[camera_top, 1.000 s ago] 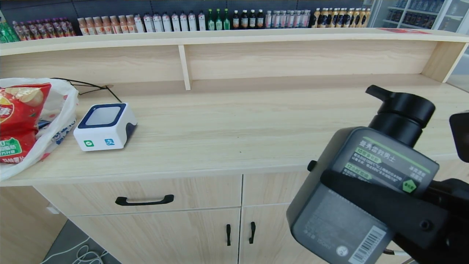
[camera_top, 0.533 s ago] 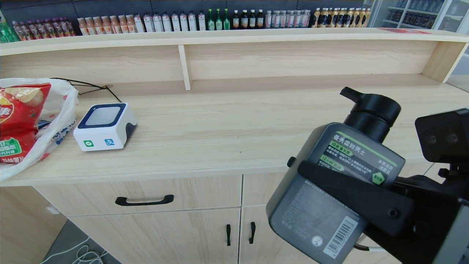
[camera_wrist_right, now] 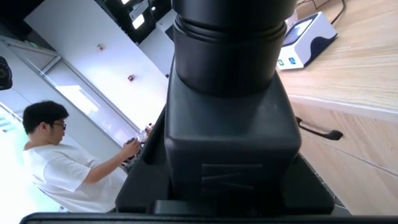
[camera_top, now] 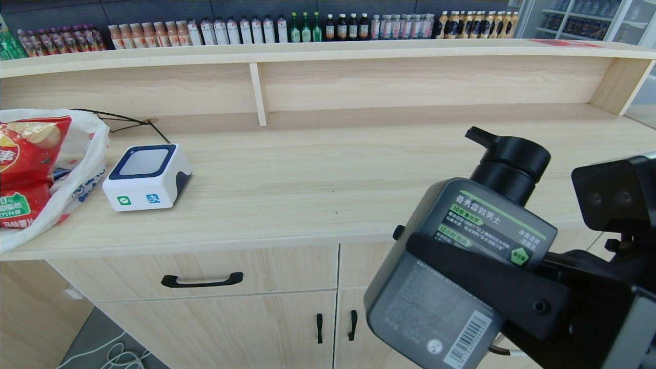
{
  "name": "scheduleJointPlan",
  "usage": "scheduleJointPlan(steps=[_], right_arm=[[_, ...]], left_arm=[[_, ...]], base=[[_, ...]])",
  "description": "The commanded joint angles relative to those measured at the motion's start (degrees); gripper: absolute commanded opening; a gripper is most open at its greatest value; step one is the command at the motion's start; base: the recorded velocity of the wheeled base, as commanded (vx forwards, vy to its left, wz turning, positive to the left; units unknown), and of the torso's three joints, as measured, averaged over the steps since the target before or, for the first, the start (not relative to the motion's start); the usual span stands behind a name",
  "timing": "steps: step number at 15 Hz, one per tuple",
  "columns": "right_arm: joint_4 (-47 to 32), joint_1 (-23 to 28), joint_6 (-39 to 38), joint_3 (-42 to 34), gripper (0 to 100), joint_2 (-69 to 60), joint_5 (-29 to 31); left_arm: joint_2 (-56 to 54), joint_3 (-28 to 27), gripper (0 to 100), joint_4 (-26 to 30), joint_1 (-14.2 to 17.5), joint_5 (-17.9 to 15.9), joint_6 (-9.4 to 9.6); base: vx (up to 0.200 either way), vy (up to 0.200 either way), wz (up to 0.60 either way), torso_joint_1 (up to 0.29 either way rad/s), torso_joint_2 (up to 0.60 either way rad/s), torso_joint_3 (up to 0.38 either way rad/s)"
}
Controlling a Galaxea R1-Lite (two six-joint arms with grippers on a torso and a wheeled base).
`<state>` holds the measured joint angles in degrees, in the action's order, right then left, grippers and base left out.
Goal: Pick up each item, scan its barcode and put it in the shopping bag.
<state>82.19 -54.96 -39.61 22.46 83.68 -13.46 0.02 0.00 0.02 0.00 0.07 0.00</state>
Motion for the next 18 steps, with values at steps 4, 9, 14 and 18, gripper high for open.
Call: scheduleJointPlan(steps=[4,9,14,18], right_arm=[[0.0,-0.1,0.3,0.0,0,-0.3,0.0],[0.0,-0.1,0.4,-0.3,0,-0.8,0.1],[0.0,0.3,0.3,-2.2,0,-0.9,0.3],[0.0,0.2,1.9,-2.6,0,0.3,0.2]], left_arm=[[0.0,0.0,100,0.0,0.0,0.0,0.0],[0.0,0.0,100,0.0,-0.1,0.0,0.0],[0.0,0.0,100,0.0,0.0,0.0,0.0],[0.0,0.0,100,0.1,0.0,0.0,0.0]], base=[[0.0,0.0,0.0,0.0,0.0,0.0],[0.0,0.0,0.0,0.0,0.0,0.0],[0.0,0.0,0.0,0.0,0.0,0.0],[0.0,0.0,0.0,0.0,0.0,0.0]])
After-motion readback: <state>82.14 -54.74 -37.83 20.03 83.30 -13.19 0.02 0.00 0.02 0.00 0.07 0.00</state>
